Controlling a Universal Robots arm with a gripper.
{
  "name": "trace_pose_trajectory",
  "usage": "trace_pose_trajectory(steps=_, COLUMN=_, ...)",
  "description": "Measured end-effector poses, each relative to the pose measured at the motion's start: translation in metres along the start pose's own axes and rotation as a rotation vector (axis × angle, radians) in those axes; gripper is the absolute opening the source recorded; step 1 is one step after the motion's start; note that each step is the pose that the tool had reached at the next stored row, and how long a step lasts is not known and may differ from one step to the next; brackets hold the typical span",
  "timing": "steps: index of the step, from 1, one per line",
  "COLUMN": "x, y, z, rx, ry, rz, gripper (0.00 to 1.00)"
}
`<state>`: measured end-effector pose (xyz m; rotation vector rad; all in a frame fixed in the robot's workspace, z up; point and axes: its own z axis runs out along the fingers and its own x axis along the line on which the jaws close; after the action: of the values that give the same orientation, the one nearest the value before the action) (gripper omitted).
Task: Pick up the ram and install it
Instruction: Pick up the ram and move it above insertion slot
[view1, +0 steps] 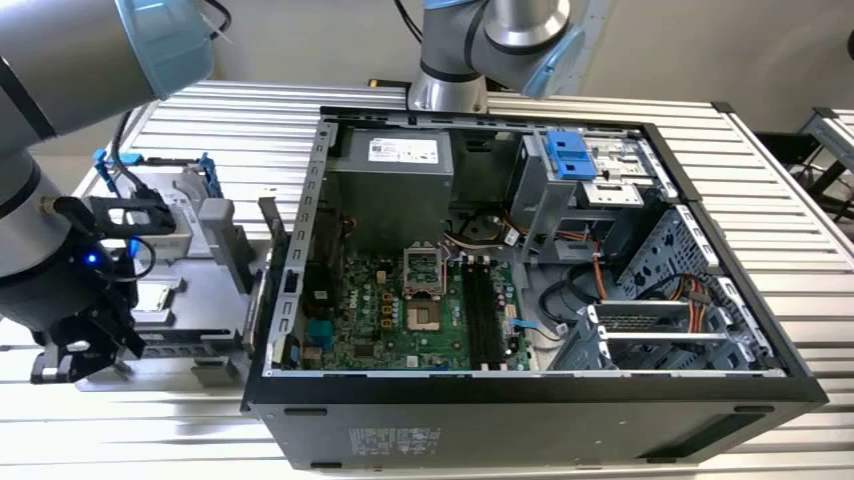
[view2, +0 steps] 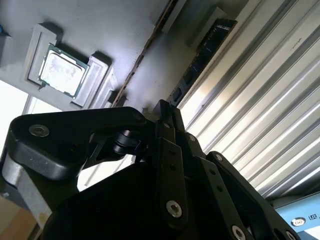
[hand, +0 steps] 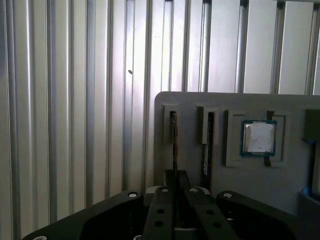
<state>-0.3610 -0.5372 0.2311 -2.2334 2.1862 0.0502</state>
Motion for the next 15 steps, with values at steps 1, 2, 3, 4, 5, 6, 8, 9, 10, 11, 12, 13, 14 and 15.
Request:
trace_pose_trajectory(steps=1, x=0.0000, y=0.0000, z=-0.0013, rx=0.0001, ry=0.0000, rz=0.000, gripper=0.00)
trace_pose_trajectory(steps=2, x=-0.0001, y=0.0000, z=-0.0029, rx=-0.0001, ry=0.0000, rz=0.000, gripper=0.00)
trace_pose_trajectory(steps=3, x=-0.0001, y=0.0001, z=-0.0045, rx=-0.0001, ry=0.0000, rz=0.000, gripper=0.00)
trace_pose_trajectory(steps=4, x=-0.0002, y=0.0001, z=-0.0061, rx=0.0000, ry=0.0000, rz=0.000, gripper=0.00)
trace_pose_trajectory(steps=5, x=-0.0003, y=0.0001, z=-0.0078, rx=0.0000, ry=0.0000, rz=0.000, gripper=0.00)
trace_pose_trajectory(steps=6, x=-0.0003, y=0.0001, z=-0.0095, rx=0.0000, ry=0.0000, rz=0.000, gripper=0.00)
trace_pose_trajectory(steps=8, x=-0.0004, y=0.0001, z=-0.0130, rx=0.0000, ry=0.0000, rz=0.000, gripper=0.00)
trace_pose_trajectory(steps=9, x=-0.0005, y=0.0002, z=-0.0150, rx=0.0000, ry=0.0000, rz=0.000, gripper=0.00)
trace_pose_trajectory(steps=10, x=-0.0006, y=0.0002, z=-0.0171, rx=0.0000, ry=0.0000, rz=0.000, gripper=0.00)
trace_pose_trajectory(steps=11, x=-0.0007, y=0.0002, z=-0.0193, rx=-0.0001, ry=0.0000, rz=0.000, gripper=0.00)
trace_pose_trajectory(steps=12, x=-0.0007, y=0.0002, z=-0.0214, rx=-0.0001, ry=0.0001, rz=0.000, gripper=0.00)
trace_pose_trajectory(steps=13, x=-0.0008, y=0.0003, z=-0.0234, rx=0.0000, ry=0.0000, rz=0.000, gripper=0.00)
trace_pose_trajectory(steps=14, x=-0.0009, y=0.0003, z=-0.0254, rx=0.0000, ry=0.0000, rz=0.000, gripper=0.00)
trace_pose_trajectory(steps=15, x=-0.0009, y=0.0003, z=-0.0270, rx=0.0000, ry=0.0000, rz=0.000, gripper=0.00)
